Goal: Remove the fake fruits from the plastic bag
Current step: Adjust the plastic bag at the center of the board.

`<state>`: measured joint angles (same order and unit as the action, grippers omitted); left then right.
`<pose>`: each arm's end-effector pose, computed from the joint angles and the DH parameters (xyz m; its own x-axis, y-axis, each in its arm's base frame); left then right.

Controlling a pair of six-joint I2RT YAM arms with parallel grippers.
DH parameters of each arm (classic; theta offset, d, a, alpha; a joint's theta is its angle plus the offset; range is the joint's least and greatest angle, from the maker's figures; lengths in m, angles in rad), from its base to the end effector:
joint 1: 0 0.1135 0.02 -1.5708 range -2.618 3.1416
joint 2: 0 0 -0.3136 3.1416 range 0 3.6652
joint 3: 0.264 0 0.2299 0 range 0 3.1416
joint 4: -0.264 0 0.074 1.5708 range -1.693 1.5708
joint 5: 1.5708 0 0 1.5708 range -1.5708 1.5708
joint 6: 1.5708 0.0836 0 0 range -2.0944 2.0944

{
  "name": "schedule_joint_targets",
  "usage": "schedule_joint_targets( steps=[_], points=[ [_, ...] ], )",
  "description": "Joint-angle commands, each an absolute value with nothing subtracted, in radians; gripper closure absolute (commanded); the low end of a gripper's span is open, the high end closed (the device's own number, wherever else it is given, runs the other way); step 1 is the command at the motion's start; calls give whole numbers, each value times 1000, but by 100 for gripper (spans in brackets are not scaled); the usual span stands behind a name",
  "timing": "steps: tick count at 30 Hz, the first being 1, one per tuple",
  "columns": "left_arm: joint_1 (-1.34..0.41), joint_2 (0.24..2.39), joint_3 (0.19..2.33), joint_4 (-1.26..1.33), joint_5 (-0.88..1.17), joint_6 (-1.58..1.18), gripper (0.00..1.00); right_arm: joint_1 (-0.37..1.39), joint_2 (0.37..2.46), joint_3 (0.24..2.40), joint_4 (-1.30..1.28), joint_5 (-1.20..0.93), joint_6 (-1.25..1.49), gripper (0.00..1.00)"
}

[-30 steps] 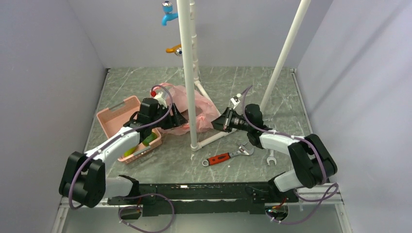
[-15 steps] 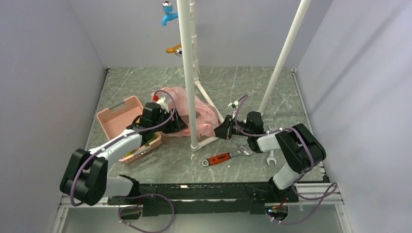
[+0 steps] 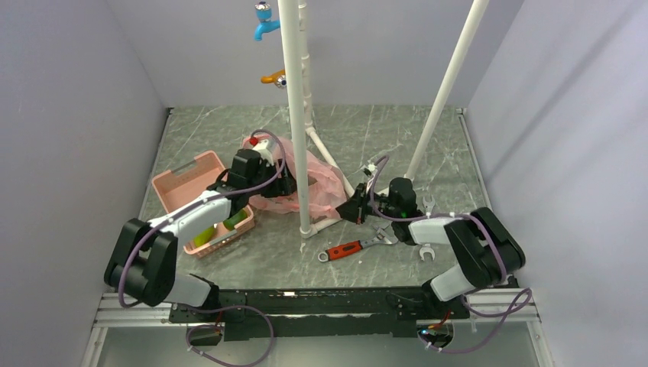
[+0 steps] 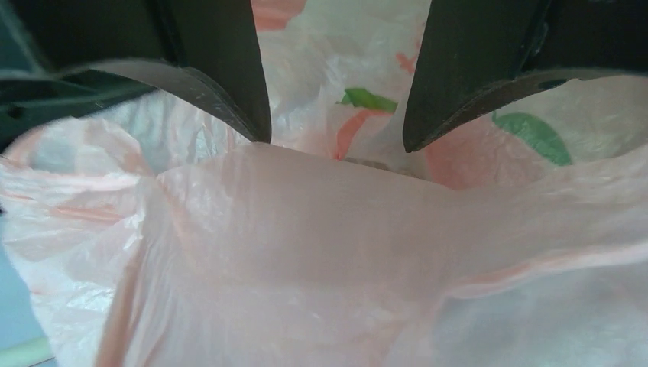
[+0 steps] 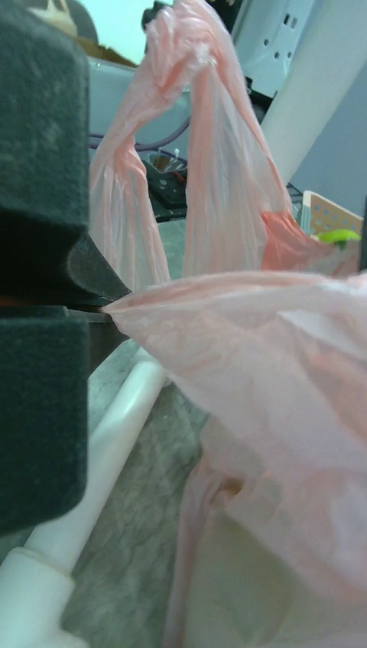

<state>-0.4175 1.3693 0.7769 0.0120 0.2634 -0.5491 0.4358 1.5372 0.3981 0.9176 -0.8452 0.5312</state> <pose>0.2693 -0.1433 0.2618 -0.7358 -0.2249 -0.6388 0.2421 0.7936 -0.5582 0.2303 0.1762 0.2220 -0.6488 0.0687 -0.7579 -0.7111 0.3000 0.6359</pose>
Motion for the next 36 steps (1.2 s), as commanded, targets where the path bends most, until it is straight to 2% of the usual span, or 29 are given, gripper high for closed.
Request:
schedule_joint_targets(
  steps=[1, 6, 8, 11, 17, 23, 28, 36],
  points=[
    [-458, 1438, 825, 98, 258, -515, 34, 481, 1396, 479, 769, -818, 420, 100],
    [-465, 1485, 840, 147, 101, -504, 42, 510, 1332, 481, 725, -792, 417, 100],
    [-462, 1482, 831, 193, -28, -488, 39, 518, 1325, 472, 724, -795, 419, 100],
    [-426, 1495, 865, 229, -110, -477, 35, 535, 1332, 453, 737, -798, 424, 100],
    [-313, 1529, 926, 234, -7, -509, 35, 585, 1367, 408, 765, -780, 414, 100],
    [-318, 1553, 902, 260, 23, -494, 22, 603, 1412, 393, 806, -784, 422, 100],
    [-332, 1529, 867, 268, 49, -470, 28, 610, 1403, 403, 765, -763, 393, 100],
    [-339, 1370, 657, 362, 184, -560, 38, 648, 1387, 436, 619, -681, 273, 100]
  ],
)
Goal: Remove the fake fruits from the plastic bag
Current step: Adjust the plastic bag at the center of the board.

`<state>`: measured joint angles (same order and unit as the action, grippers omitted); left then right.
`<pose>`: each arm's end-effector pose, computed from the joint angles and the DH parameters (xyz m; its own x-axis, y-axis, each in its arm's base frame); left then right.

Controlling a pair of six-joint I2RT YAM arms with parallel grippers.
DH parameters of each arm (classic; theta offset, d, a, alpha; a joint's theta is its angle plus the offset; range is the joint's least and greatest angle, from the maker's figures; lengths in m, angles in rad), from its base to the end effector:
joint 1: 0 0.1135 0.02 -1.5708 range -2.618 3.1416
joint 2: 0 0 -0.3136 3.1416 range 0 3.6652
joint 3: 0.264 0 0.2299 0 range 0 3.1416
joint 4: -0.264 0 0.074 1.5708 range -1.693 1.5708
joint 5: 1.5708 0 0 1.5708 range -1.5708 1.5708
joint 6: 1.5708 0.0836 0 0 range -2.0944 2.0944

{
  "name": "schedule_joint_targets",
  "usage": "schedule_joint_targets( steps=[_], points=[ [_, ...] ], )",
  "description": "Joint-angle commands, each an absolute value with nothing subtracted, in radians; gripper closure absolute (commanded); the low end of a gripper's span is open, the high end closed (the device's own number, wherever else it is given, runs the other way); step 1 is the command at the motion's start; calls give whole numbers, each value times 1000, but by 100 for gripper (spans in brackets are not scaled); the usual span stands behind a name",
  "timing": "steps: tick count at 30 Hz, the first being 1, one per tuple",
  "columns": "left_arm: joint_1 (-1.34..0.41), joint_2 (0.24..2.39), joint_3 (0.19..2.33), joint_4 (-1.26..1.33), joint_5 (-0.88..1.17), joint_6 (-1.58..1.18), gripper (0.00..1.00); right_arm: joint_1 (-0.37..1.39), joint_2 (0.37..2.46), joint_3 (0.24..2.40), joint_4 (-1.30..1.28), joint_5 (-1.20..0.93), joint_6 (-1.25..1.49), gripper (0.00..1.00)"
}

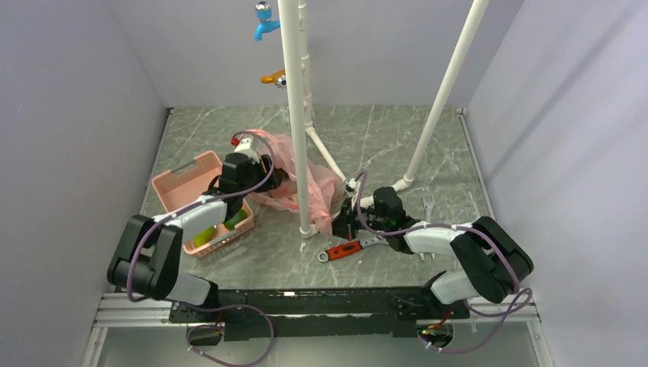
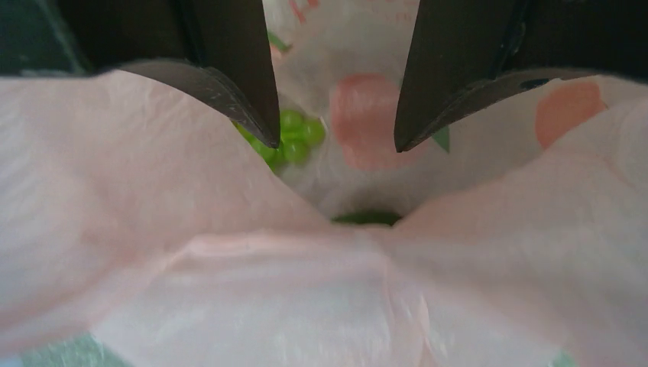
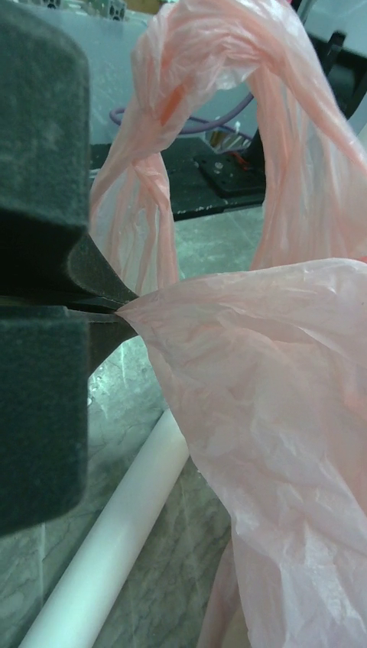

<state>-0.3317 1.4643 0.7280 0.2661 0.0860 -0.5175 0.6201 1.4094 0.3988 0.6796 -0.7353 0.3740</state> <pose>0.3112 -0.1148 0.2495 -0.5686 -0.3254 -0.7555 0.1330 0.8700 -0.4748 0.1847 0.2008 0.2227 -0.5923 -0.0900 -0.8007 -0.7851 0.2877 0.5484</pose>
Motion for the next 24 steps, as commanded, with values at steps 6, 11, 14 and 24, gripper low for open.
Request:
schedule_joint_targets(
  steps=[6, 11, 14, 24],
  points=[
    [-382, 1359, 624, 391, 218, -490, 50, 656, 1431, 418, 661, -673, 289, 100],
    [-431, 1482, 677, 422, 109, -446, 41, 656, 1431, 414, 705, -679, 328, 100],
    [-453, 1520, 695, 475, 11, -416, 35, 657, 1406, 420, 682, -670, 322, 100],
    [-469, 1594, 829, 405, -207, -314, 1, 655, 1410, 434, 661, -681, 311, 100]
  ],
)
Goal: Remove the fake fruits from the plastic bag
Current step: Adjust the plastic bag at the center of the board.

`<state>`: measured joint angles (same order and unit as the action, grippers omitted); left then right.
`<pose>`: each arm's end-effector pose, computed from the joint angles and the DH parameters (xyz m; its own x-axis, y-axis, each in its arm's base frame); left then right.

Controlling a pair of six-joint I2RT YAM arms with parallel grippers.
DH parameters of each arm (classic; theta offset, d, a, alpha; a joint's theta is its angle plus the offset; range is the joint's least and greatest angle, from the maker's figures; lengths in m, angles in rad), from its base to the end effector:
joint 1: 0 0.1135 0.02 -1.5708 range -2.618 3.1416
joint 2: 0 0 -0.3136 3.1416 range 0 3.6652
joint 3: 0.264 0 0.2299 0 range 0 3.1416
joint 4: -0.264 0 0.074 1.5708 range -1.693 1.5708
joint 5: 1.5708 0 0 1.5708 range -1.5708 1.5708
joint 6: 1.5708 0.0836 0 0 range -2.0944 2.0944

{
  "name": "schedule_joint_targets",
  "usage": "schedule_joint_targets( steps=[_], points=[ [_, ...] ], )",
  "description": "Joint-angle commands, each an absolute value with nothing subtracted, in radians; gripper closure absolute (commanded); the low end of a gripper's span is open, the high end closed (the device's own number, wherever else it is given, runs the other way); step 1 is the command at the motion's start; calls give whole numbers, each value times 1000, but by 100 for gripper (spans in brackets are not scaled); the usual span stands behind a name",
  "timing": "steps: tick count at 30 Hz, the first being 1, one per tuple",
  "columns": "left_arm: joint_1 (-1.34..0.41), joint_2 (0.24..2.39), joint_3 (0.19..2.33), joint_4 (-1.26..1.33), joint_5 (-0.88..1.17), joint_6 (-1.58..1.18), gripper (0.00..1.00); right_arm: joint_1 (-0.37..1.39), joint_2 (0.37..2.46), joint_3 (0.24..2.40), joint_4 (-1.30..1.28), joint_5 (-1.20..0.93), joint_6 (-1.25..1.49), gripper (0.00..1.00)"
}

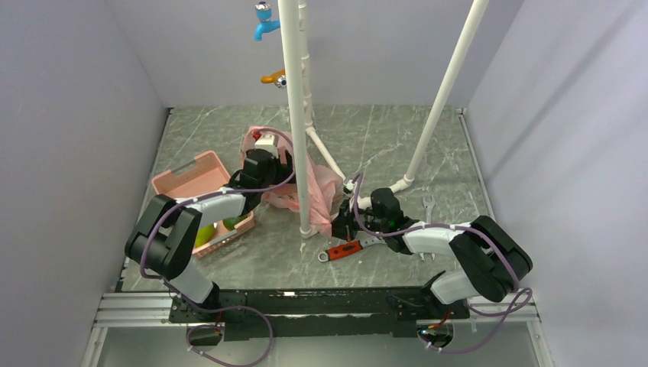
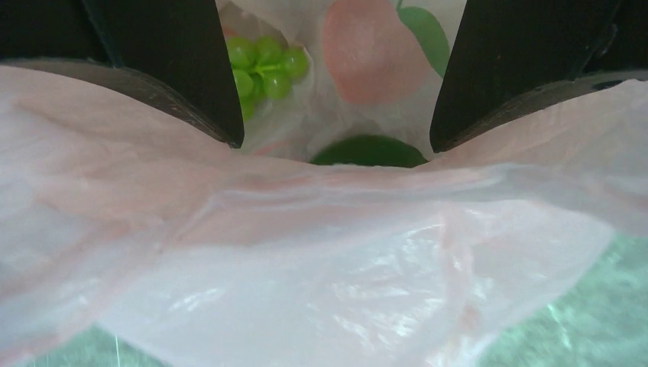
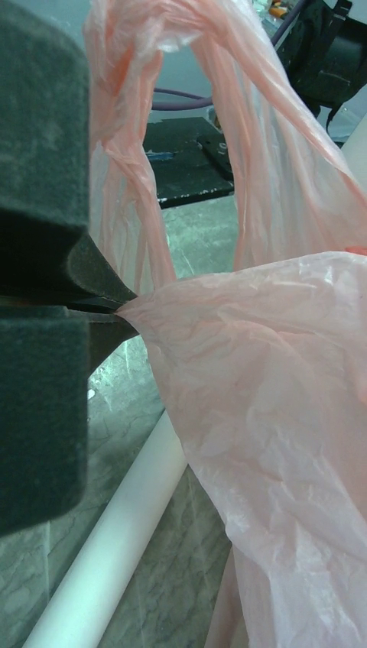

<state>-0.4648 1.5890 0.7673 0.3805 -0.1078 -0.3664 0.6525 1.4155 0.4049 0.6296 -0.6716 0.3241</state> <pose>0.3284 -0.1546 0.2383 -0.4849 -0.1553 -0.8607 0.1981 0.9390 -0.2811 0.1827 0.2051 0.2153 -0.5776 -0.1276 -0.8063 -0.7915 0.3291 0.5150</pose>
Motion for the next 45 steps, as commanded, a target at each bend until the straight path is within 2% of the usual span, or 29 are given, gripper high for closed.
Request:
schedule_joint_targets(
  steps=[1, 17, 24, 26, 29, 32, 36, 42, 45],
  points=[
    [-468, 1601, 842, 398, -213, -311, 1, 657, 1415, 437, 665, -686, 312, 100],
    [-469, 1872, 1089, 230, -205, -327, 1, 654, 1412, 464, 623, -685, 296, 100],
    [-465, 1914, 1155, 135, -261, -363, 3, 638, 1410, 444, 633, -687, 314, 100],
    [-459, 1930, 1185, 130, -238, -356, 7, 637, 1410, 448, 625, -686, 314, 100],
    [-457, 1937, 1207, 119, -208, -353, 23, 636, 1400, 449, 612, -668, 313, 100],
    [-455, 1880, 1156, 156, -191, -358, 37, 632, 1385, 440, 610, -650, 312, 100],
    [-454, 1762, 1050, 190, -151, -357, 50, 627, 1390, 429, 622, -653, 314, 100],
    [-454, 1552, 843, 276, -51, -390, 63, 619, 1405, 409, 650, -662, 318, 100],
    [-454, 1472, 761, 320, -10, -420, 65, 619, 1417, 403, 639, -670, 298, 100]
  ],
)
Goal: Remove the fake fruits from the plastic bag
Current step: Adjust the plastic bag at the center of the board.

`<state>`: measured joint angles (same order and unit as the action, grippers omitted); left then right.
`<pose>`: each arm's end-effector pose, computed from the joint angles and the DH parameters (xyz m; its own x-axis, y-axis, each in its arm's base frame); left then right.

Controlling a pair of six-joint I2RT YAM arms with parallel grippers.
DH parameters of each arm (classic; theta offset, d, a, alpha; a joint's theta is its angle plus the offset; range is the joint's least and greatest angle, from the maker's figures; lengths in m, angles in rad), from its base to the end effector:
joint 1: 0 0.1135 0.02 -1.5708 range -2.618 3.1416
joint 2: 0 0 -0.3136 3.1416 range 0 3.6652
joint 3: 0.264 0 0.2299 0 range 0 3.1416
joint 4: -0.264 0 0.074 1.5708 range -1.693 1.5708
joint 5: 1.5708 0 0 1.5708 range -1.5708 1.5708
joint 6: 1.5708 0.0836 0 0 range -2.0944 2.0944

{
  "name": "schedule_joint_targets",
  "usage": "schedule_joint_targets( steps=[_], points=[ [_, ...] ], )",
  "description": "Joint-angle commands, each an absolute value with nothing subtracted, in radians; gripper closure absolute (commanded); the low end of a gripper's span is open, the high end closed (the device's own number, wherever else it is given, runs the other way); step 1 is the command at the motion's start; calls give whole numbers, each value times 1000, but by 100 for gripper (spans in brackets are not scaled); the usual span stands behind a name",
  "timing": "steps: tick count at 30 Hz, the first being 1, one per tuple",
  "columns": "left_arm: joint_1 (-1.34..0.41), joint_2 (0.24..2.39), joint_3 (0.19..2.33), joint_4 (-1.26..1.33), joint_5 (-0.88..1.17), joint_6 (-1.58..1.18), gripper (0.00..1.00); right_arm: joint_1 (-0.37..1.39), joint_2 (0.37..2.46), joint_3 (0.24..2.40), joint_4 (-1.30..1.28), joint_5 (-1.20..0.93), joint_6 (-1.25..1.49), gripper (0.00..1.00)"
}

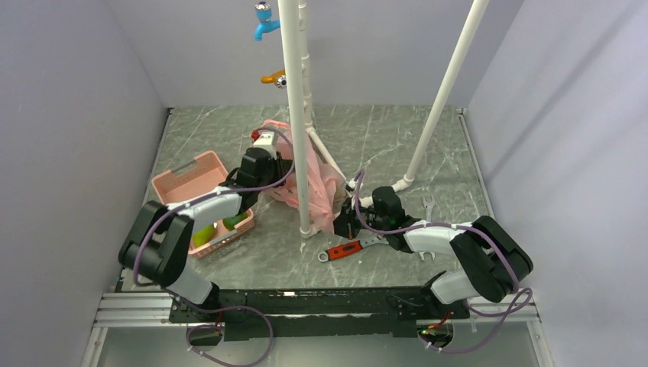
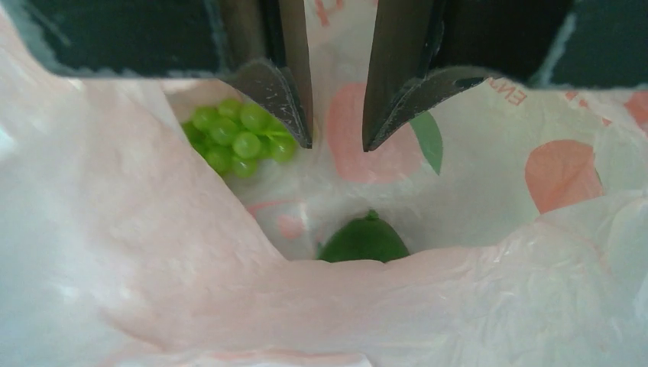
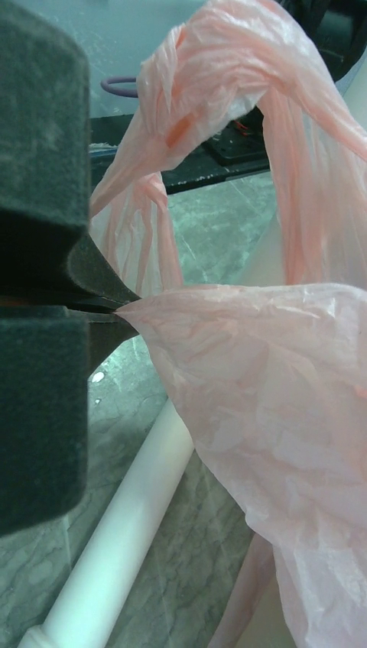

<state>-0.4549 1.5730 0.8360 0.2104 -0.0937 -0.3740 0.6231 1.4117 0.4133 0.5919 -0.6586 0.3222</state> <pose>0.3280 -0.1517 0.2433 -0.5535 -0.1342 -0.8219 0.1746 0.9463 -0.2721 0.1891 0.1989 0.2137 -0.5953 -0.1194 -0.7946 -0.7691 0.3711 0.5204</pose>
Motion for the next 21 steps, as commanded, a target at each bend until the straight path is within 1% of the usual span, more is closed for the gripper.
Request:
schedule_joint_targets(
  steps=[1, 4, 7, 12, 14, 15, 17, 19, 21],
  points=[
    [-454, 1459, 748, 320, -9, -429, 65, 619, 1419, 400, 635, -674, 290, 100],
    [-454, 1453, 745, 312, 3, -432, 63, 620, 1404, 367, 640, -672, 289, 100],
    [-448, 1485, 780, 319, 3, -431, 55, 622, 1380, 346, 634, -673, 298, 100],
    [-446, 1630, 887, 355, -55, -400, 26, 623, 1348, 325, 626, -664, 308, 100],
    [-444, 1686, 933, 338, -73, -379, 19, 624, 1335, 329, 628, -666, 320, 100],
    [-441, 1705, 950, 323, -76, -376, 17, 624, 1325, 330, 632, -665, 328, 100],
    [-436, 1714, 947, 325, -59, -389, 17, 624, 1311, 331, 642, -661, 342, 100],
    [-438, 1680, 883, 386, -49, -401, 21, 624, 1305, 342, 642, -647, 348, 100],
    [-439, 1629, 782, 459, -45, -428, 22, 624, 1315, 373, 622, -645, 333, 100]
  ],
)
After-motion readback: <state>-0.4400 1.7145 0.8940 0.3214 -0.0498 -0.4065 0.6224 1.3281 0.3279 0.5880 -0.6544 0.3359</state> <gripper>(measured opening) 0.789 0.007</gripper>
